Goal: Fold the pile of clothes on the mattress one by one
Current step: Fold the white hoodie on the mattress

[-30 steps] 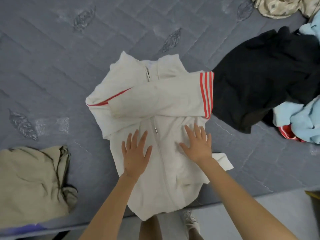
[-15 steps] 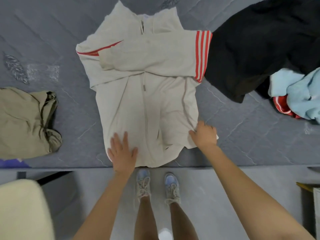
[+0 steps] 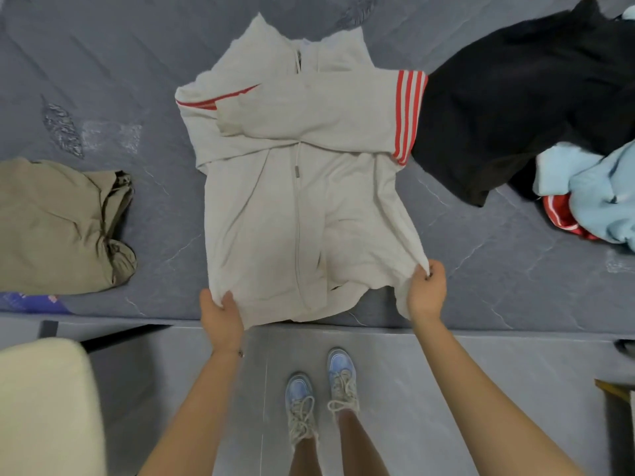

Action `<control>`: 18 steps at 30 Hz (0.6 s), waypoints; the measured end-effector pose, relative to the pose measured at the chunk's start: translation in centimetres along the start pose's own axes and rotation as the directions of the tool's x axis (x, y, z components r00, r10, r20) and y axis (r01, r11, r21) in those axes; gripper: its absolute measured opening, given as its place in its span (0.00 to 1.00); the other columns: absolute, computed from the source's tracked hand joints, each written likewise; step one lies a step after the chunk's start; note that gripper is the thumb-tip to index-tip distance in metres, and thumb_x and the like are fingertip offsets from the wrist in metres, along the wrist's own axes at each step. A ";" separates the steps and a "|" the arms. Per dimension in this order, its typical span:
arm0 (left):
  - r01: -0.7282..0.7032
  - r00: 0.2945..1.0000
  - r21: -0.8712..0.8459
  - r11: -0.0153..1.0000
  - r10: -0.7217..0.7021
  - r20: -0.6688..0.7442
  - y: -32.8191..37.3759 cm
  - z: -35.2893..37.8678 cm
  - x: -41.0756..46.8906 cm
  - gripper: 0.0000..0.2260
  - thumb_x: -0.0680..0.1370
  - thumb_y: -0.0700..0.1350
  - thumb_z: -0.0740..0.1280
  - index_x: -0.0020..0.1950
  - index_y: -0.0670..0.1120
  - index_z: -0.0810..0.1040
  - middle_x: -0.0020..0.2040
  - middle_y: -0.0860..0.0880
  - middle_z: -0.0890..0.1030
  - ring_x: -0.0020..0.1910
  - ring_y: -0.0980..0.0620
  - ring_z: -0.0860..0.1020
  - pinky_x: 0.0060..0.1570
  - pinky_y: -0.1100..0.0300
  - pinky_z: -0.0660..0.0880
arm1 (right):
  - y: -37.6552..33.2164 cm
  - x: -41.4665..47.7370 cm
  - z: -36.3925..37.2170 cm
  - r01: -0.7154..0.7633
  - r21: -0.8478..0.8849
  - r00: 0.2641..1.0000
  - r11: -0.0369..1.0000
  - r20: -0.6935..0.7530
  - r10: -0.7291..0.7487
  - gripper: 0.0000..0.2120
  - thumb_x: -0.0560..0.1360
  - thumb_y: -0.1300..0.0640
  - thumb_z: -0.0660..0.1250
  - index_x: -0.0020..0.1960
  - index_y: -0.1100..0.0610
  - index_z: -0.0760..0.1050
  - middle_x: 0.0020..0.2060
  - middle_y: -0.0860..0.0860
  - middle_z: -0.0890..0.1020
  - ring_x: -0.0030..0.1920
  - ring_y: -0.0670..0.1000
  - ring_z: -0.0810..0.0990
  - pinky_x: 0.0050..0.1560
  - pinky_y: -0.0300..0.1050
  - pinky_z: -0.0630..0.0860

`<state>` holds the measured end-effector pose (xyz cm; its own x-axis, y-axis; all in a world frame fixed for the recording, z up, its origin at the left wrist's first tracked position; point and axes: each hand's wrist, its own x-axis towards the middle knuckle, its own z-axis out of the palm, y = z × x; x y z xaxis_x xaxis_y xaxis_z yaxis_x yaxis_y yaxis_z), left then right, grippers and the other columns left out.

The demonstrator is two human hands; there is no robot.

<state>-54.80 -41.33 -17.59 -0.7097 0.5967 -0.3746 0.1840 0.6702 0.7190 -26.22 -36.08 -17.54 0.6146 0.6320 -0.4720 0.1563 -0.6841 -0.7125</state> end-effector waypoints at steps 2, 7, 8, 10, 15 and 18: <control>-0.067 0.994 -0.011 0.998 0.066 -0.093 -0.4 -0.9 0.2 0.03 0.82 0.37 0.58 0.49 0.43 0.66 0.46 0.45 0.71 0.45 0.49 0.69 0.44 0.61 0.65 | -0.3 -0.2 -0.3 0.024 0.055 0.992 0.998 -0.125 -0.017 0.06 0.82 0.62 0.54 0.50 0.59 0.69 0.37 0.47 0.70 0.44 0.52 0.71 0.43 0.42 0.67; -0.089 0.989 0.086 0.992 0.098 -0.110 -0.1 -1.5 1.0 0.11 0.81 0.37 0.61 0.61 0.36 0.69 0.54 0.38 0.73 0.53 0.42 0.72 0.53 0.47 0.69 | 0.1 -0.7 0.0 -0.029 -0.045 0.998 0.999 -0.064 0.026 0.11 0.81 0.58 0.58 0.60 0.64 0.72 0.48 0.55 0.78 0.49 0.55 0.76 0.48 0.45 0.70; -0.068 0.995 0.108 0.992 0.075 -0.065 0.1 -1.2 0.9 0.19 0.79 0.37 0.64 0.69 0.37 0.66 0.62 0.37 0.70 0.60 0.41 0.69 0.59 0.48 0.67 | 0.4 -0.7 0.3 -0.019 -0.118 1.000 0.993 0.014 0.021 0.13 0.80 0.58 0.61 0.62 0.63 0.72 0.54 0.58 0.78 0.54 0.57 0.76 0.51 0.46 0.71; -0.102 0.994 0.229 0.968 0.110 -0.021 -0.1 -0.7 0.7 0.31 0.76 0.40 0.70 0.75 0.41 0.61 0.71 0.36 0.64 0.69 0.39 0.63 0.68 0.48 0.61 | 1.1 -1.0 0.8 0.087 -0.285 0.990 0.955 0.128 -0.052 0.23 0.76 0.58 0.67 0.70 0.59 0.67 0.63 0.58 0.74 0.64 0.59 0.72 0.60 0.51 0.69; -0.427 0.895 0.351 0.834 0.334 0.294 -1.8 0.8 0.5 0.27 0.74 0.48 0.73 0.70 0.43 0.71 0.74 0.40 0.64 0.74 0.40 0.60 0.72 0.42 0.57 | 2.2 -1.2 1.5 0.527 -0.466 0.849 0.711 0.313 -0.425 0.26 0.71 0.59 0.74 0.68 0.59 0.72 0.67 0.60 0.71 0.69 0.60 0.67 0.69 0.52 0.63; -0.613 0.757 0.427 0.665 0.339 0.559 -2.9 2.2 0.0 0.33 0.74 0.53 0.72 0.75 0.48 0.64 0.77 0.46 0.60 0.77 0.45 0.53 0.73 0.43 0.47 | 3.0 -0.8 2.4 0.590 -0.495 0.799 0.638 0.468 -0.376 0.22 0.73 0.55 0.72 0.64 0.61 0.74 0.63 0.59 0.75 0.66 0.60 0.71 0.65 0.51 0.66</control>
<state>-53.85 -42.32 -21.01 -0.0943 0.9252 -0.3675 0.8477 0.2682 0.4577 -28.10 -37.73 -20.53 0.0705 0.9333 -0.3522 0.8448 -0.2436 -0.4764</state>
